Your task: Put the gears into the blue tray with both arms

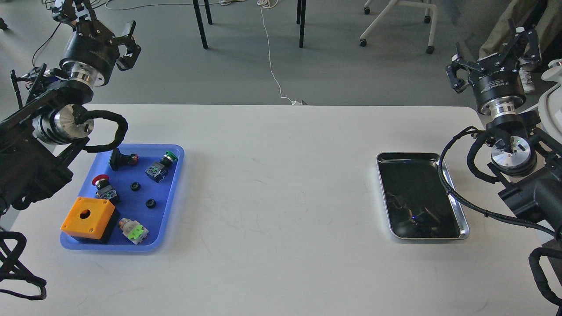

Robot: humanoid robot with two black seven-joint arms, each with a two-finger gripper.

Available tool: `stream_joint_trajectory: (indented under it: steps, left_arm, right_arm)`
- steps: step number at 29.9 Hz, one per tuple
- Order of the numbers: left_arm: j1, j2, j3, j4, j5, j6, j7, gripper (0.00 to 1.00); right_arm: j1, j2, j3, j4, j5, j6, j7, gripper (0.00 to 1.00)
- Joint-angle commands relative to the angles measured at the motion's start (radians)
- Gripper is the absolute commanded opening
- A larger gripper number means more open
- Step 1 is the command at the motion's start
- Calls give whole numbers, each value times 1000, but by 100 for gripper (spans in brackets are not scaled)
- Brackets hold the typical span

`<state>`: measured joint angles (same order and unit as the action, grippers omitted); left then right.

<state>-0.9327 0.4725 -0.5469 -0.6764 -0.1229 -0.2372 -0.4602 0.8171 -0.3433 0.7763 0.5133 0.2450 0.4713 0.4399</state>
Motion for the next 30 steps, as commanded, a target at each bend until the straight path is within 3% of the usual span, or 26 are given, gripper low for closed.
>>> stream_joint_trajectory:
  steps: [1, 5, 30]
  left_arm:
    - [8, -37, -2, 50, -67, -42, 0, 98]
    - [43, -66, -25, 80, -90, -77, 0, 98]
    - [118, -118, -61, 83, -83, -73, -14, 98]
  right_arm:
    - [2, 49, 23, -59, 0, 1, -29, 99]
    - [2, 76, 20, -87, 0, 3, -32, 99]
    - [-1, 138, -23, -104, -3, 10, -29, 99]
